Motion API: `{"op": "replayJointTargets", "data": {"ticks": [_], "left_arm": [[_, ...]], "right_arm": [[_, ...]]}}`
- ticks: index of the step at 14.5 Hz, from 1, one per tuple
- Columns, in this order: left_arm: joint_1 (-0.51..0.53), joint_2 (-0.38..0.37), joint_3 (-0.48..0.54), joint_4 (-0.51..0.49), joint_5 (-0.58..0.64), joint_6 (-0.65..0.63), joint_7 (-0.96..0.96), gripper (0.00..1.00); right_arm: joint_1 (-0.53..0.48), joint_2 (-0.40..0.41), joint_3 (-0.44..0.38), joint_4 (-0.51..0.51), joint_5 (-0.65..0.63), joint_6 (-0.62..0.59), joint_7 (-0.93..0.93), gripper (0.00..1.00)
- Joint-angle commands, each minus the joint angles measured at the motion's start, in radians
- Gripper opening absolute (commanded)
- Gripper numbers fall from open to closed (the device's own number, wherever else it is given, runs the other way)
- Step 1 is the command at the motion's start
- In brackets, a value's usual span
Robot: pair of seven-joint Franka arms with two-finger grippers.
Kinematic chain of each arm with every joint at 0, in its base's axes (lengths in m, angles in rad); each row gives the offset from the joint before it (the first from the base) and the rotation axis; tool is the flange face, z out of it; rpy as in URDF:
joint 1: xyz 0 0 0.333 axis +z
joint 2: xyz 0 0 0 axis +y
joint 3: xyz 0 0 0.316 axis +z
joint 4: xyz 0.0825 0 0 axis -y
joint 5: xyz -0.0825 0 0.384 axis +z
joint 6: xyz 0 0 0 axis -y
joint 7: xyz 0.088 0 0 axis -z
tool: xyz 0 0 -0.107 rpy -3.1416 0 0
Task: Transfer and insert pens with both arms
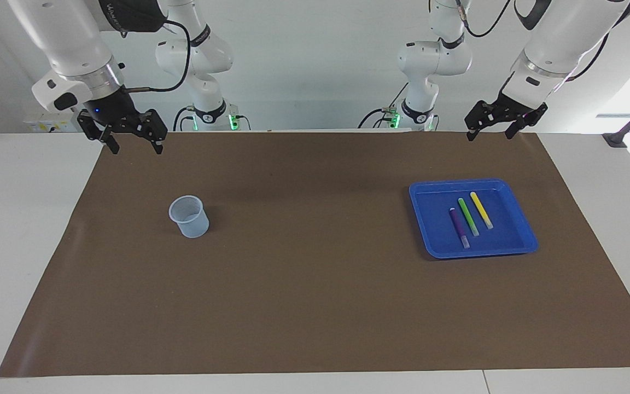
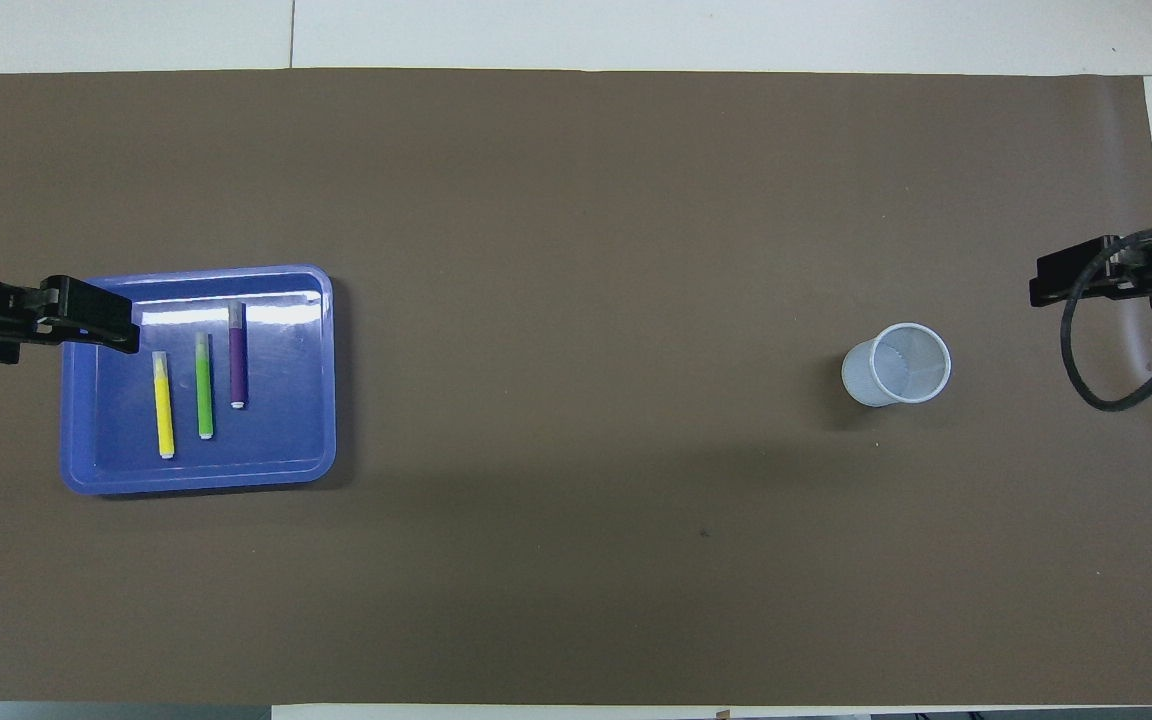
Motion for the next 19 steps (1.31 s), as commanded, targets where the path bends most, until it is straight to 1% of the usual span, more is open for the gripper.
{"op": "replayJointTargets", "data": {"ticks": [1, 3, 5, 7, 8, 10, 12, 14, 15, 16, 18, 19], "left_arm": [[0.012, -0.061, 0.009, -0.121, -0.011, 0.096, 0.006, 1.0], [0.057, -0.068, 0.006, -0.172, -0.011, 0.125, 0.017, 1.0], [0.089, -0.06, 0.006, -0.238, -0.011, 0.185, 0.03, 1.0], [0.123, -0.051, 0.006, -0.328, -0.011, 0.281, 0.113, 1.0], [0.158, -0.04, 0.006, -0.374, -0.011, 0.335, 0.176, 1.0], [0.213, 0.036, 0.006, -0.399, -0.011, 0.401, 0.244, 1.0], [0.236, 0.11, 0.006, -0.425, -0.011, 0.491, 0.27, 1.0], [0.241, 0.116, 0.009, -0.518, -0.011, 0.623, 0.276, 0.98], [0.253, 0.126, 0.006, -0.558, -0.011, 0.684, 0.293, 0.93], [0.256, 0.144, 0.009, -0.573, -0.011, 0.72, 0.331, 0.91], [0.259, 0.165, 0.009, -0.574, -0.011, 0.728, 0.351, 0.9], [0.259, 0.17, 0.009, -0.574, -0.011, 0.729, 0.35, 0.87]], "right_arm": [[-0.008, -0.007, 0.004, -0.007, 0.015, -0.001, 0.014, 1.0], [-0.008, -0.007, 0.004, -0.007, 0.015, -0.001, 0.014, 1.0], [-0.008, -0.007, 0.004, -0.007, 0.015, -0.002, 0.014, 1.0], [-0.008, -0.007, 0.004, -0.007, 0.015, -0.002, 0.014, 1.0], [-0.008, -0.007, 0.004, -0.007, 0.015, -0.004, 0.014, 1.0], [-0.008, -0.007, 0.004, -0.007, 0.015, -0.004, 0.014, 1.0], [-0.008, -0.007, 0.004, -0.007, 0.015, -0.004, 0.014, 1.0], [-0.008, -0.007, 0.004, -0.007, 0.015, -0.004, 0.014, 1.0], [-0.008, -0.007, 0.004, -0.007, 0.015, -0.004, 0.014, 1.0], [-0.008, -0.007, 0.004, -0.007, 0.015, -0.004, 0.014, 1.0], [-0.008, -0.007, 0.004, -0.007, 0.015, -0.004, 0.014, 1.0], [-0.008, -0.007, 0.004, -0.007, 0.015, -0.004, 0.014, 1.0]]}}
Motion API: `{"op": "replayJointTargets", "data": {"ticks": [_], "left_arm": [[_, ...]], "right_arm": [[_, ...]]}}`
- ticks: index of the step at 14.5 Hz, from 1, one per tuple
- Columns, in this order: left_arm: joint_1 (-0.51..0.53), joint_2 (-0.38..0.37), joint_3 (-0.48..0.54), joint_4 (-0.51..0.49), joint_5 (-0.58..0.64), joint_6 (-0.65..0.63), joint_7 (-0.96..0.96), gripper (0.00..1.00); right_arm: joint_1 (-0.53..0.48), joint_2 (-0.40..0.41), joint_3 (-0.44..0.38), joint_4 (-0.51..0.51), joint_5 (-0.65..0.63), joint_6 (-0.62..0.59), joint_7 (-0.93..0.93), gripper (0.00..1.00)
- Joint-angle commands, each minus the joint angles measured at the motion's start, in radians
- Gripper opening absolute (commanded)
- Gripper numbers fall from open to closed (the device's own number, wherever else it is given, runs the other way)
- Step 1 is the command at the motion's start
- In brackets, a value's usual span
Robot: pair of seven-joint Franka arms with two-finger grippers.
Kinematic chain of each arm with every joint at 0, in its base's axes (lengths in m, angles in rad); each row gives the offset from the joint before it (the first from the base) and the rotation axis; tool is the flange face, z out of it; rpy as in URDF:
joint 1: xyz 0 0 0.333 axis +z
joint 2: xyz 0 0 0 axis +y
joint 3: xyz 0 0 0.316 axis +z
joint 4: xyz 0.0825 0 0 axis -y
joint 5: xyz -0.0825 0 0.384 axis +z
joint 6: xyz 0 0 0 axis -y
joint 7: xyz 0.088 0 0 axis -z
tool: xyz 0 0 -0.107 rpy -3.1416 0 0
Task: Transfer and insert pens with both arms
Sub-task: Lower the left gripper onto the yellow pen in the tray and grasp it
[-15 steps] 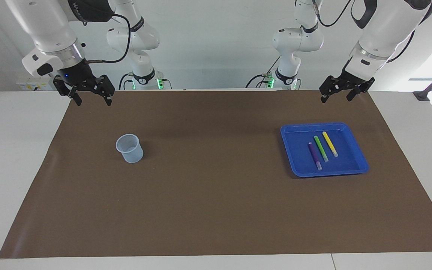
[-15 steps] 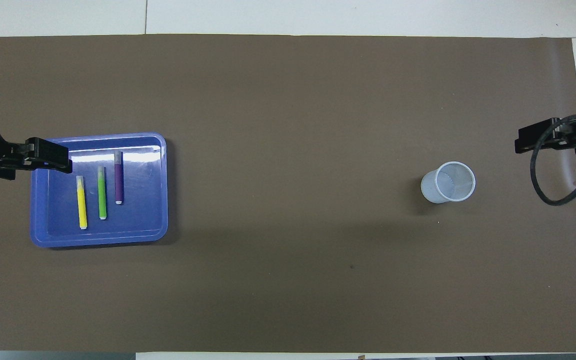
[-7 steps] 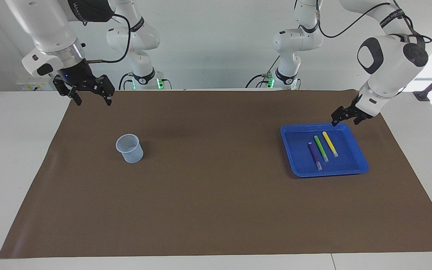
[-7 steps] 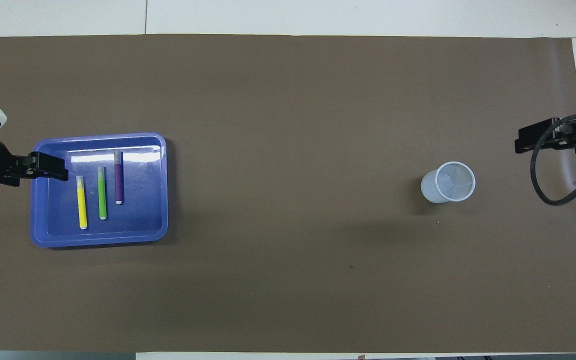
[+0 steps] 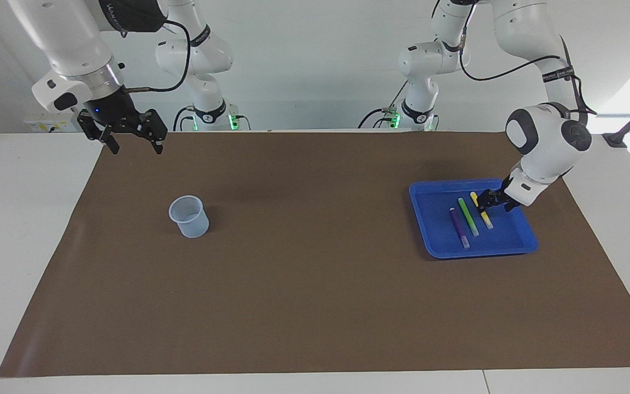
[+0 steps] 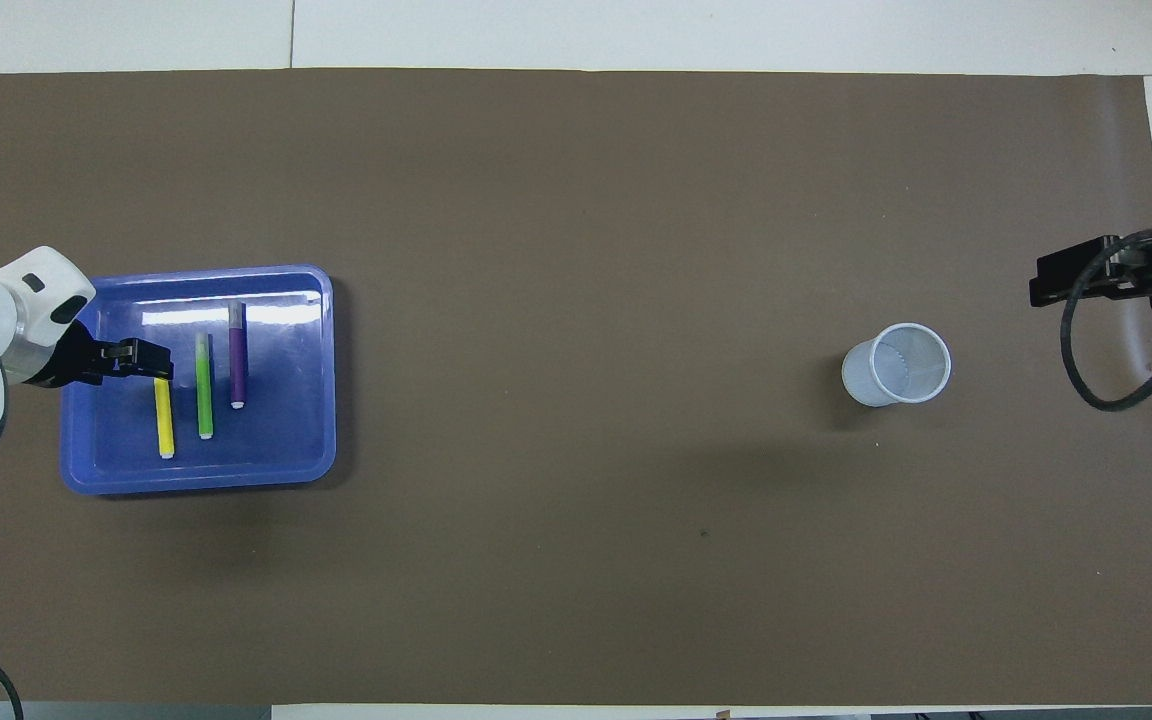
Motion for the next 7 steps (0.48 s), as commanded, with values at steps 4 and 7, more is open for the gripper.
{"op": "replayJointTargets", "data": {"ticks": [4, 7], "left_arm": [[0.005, 0.029, 0.001, -0.017, -0.011, 0.044, 0.025, 0.75], [0.005, 0.046, 0.001, -0.017, -0.011, 0.055, 0.025, 0.67]], "right_arm": [[-0.008, -0.007, 0.004, -0.006, 0.015, -0.004, 0.014, 1.0], [-0.008, -0.007, 0.004, -0.006, 0.015, -0.004, 0.014, 1.0]]}}
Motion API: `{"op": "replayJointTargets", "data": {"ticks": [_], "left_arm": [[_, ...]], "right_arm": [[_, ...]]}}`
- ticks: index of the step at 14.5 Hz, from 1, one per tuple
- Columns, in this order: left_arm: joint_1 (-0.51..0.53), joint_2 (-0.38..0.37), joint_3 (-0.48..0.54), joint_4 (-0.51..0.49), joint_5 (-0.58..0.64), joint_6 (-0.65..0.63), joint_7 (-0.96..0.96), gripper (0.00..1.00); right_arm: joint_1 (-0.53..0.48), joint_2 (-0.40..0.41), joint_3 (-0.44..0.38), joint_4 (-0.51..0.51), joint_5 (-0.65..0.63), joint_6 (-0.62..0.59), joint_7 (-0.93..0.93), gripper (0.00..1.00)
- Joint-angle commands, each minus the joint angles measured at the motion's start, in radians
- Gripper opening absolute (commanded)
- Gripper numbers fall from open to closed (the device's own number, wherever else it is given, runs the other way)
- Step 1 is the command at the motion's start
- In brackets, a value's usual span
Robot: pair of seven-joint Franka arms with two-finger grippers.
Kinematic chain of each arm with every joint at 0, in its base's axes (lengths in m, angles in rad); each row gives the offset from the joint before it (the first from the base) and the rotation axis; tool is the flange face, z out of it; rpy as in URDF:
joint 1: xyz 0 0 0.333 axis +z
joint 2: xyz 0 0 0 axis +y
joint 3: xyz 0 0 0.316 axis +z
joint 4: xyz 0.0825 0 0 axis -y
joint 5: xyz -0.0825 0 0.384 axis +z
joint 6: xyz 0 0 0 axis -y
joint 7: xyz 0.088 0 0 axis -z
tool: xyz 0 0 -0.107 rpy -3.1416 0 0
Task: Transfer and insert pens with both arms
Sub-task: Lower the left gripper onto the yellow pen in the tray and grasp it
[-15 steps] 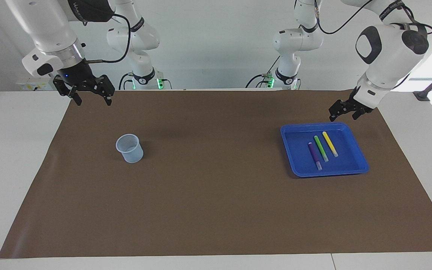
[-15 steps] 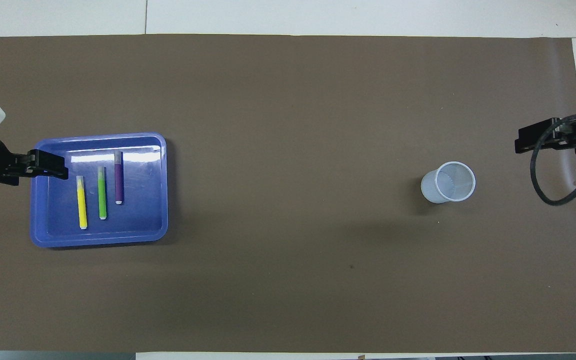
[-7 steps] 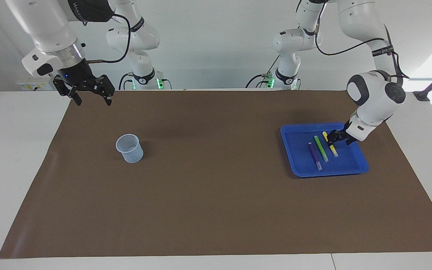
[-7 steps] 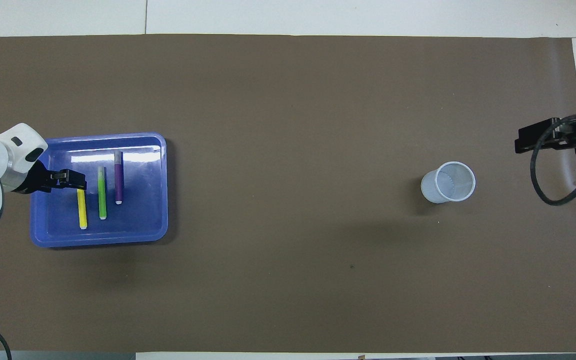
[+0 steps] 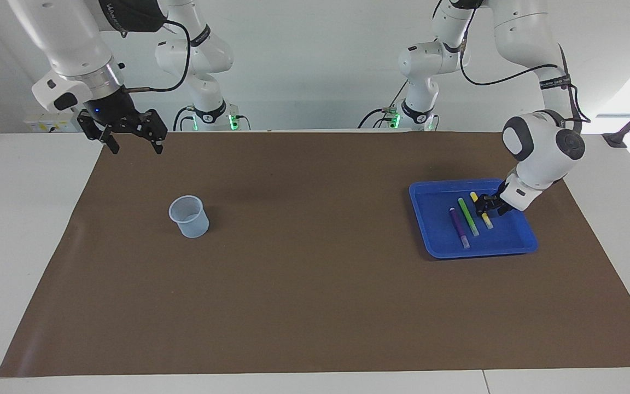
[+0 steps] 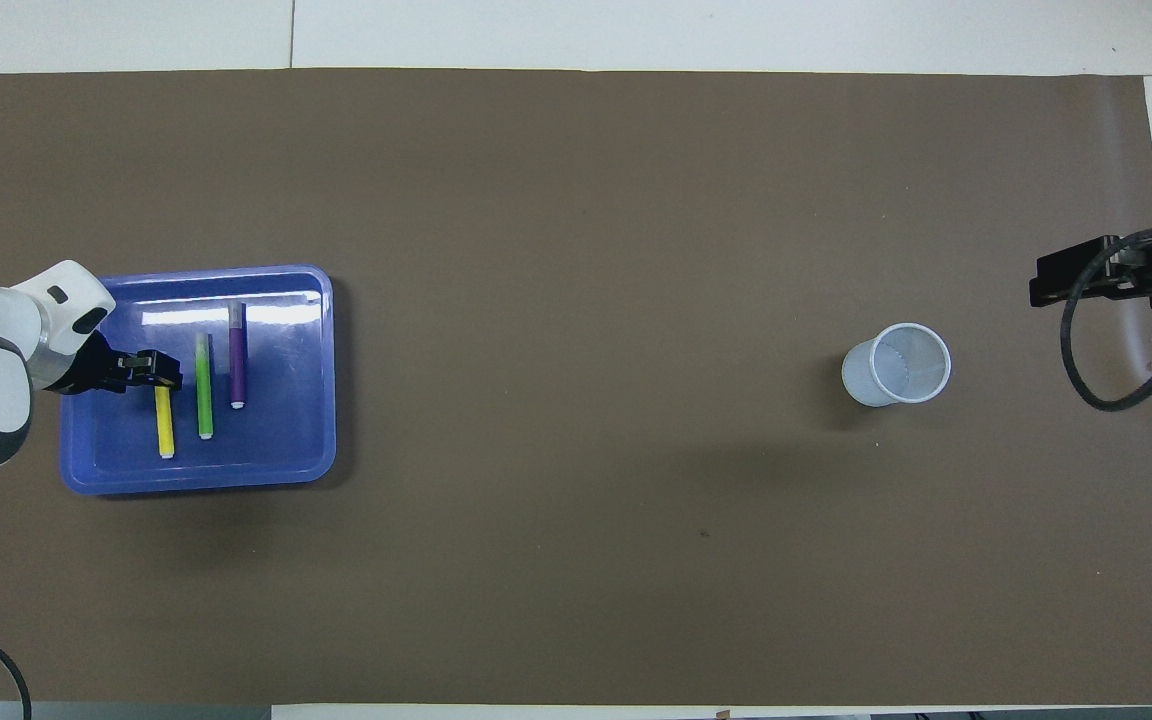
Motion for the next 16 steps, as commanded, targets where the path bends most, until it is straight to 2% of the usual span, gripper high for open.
{"op": "replayJointTargets", "data": {"ticks": [1, 9, 12, 14, 16], "left_arm": [[0.004, 0.013, 0.002, -0.012, -0.011, 0.034, 0.02, 0.65], [0.002, 0.031, 0.002, -0.009, -0.009, 0.053, 0.016, 0.44], [0.002, 0.033, 0.003, -0.009, -0.009, 0.054, 0.016, 0.22], [0.002, 0.033, 0.003, -0.009, -0.009, 0.062, 0.016, 0.03], [0.004, 0.033, 0.003, -0.01, -0.009, 0.068, 0.016, 0.0]], "right_arm": [[-0.008, -0.007, 0.004, -0.006, 0.015, -0.004, 0.014, 1.0], [-0.008, -0.007, 0.004, -0.006, 0.015, -0.004, 0.014, 1.0], [-0.008, -0.007, 0.004, -0.006, 0.015, -0.004, 0.014, 1.0], [-0.008, -0.007, 0.004, -0.006, 0.015, -0.004, 0.014, 1.0], [-0.008, -0.007, 0.004, -0.006, 0.015, -0.004, 0.014, 1.0]]}}
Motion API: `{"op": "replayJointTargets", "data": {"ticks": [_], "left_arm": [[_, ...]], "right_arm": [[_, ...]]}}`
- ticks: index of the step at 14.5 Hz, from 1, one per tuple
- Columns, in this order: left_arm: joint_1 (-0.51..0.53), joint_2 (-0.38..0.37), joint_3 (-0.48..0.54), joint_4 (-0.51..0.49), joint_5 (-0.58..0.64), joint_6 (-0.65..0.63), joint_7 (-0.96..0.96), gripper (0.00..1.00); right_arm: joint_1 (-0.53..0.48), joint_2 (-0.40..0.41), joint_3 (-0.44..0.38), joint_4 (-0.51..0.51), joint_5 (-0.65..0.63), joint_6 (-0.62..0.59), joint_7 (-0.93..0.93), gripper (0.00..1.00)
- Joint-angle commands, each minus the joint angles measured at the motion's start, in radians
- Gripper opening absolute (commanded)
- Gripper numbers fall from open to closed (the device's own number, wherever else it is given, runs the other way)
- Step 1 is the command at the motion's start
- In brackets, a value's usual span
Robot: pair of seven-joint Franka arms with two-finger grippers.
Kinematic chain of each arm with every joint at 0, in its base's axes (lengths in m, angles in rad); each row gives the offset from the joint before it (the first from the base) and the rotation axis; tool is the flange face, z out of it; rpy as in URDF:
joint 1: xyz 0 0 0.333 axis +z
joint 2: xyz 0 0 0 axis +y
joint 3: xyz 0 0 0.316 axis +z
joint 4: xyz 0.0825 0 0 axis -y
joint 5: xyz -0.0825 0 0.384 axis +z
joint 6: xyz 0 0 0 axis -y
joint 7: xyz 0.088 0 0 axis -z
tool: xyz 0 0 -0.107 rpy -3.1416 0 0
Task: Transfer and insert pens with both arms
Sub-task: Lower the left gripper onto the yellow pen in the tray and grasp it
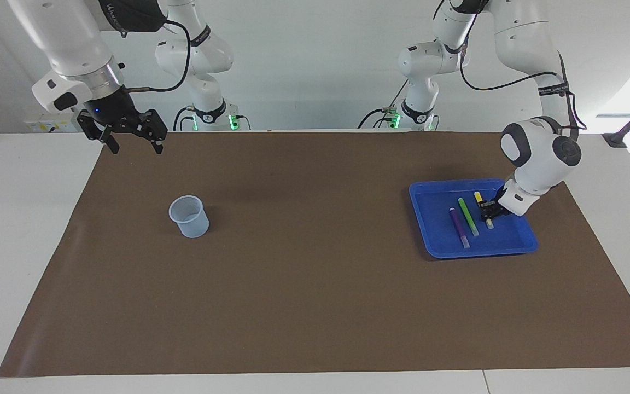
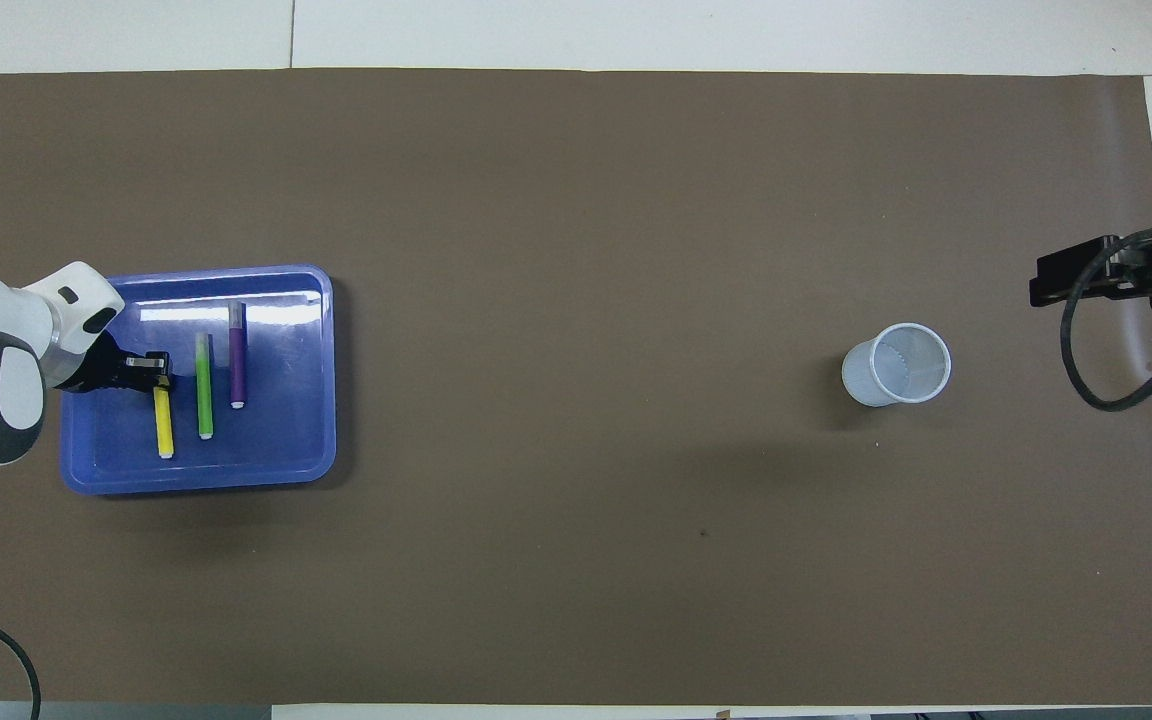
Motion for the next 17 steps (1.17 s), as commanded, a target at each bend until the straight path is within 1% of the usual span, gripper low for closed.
{"op": "replayJointTargets", "data": {"ticks": [1, 4, 5, 6, 9, 12, 15, 17], "left_arm": [[0.001, 0.005, 0.003, -0.012, -0.009, 0.032, 0.016, 0.0], [0.002, 0.005, 0.003, -0.004, -0.009, 0.028, 0.017, 0.0], [0.004, 0.007, 0.003, 0.014, -0.009, 0.012, 0.017, 0.0], [0.004, 0.007, 0.003, 0.043, -0.009, -0.027, 0.017, 0.0], [-0.002, 0.004, 0.001, 0.157, -0.009, -0.202, 0.005, 0.0], [-0.018, -0.002, -0.002, 0.263, -0.009, -0.362, -0.07, 0.0], [-0.038, -0.01, -0.029, 0.358, -0.015, -0.52, -0.243, 0.0], [-0.062, -0.01, -0.051, 0.419, -0.032, -0.612, -0.426, 0.0]], "right_arm": [[-0.008, -0.007, 0.004, -0.006, 0.015, -0.004, 0.014, 1.0], [-0.008, -0.007, 0.004, -0.006, 0.015, -0.004, 0.014, 1.0], [-0.008, -0.007, 0.004, -0.006, 0.015, -0.004, 0.014, 1.0], [-0.008, -0.007, 0.004, -0.006, 0.015, -0.004, 0.014, 1.0], [-0.008, -0.008, 0.008, -0.008, 0.016, -0.007, 0.014, 1.0], [-0.006, -0.008, 0.012, -0.008, 0.018, -0.008, 0.011, 1.0], [-0.006, -0.008, 0.023, -0.008, 0.018, -0.007, 0.006, 1.0], [-0.005, -0.01, 0.026, -0.009, 0.018, -0.015, 0.003, 1.0]]}}
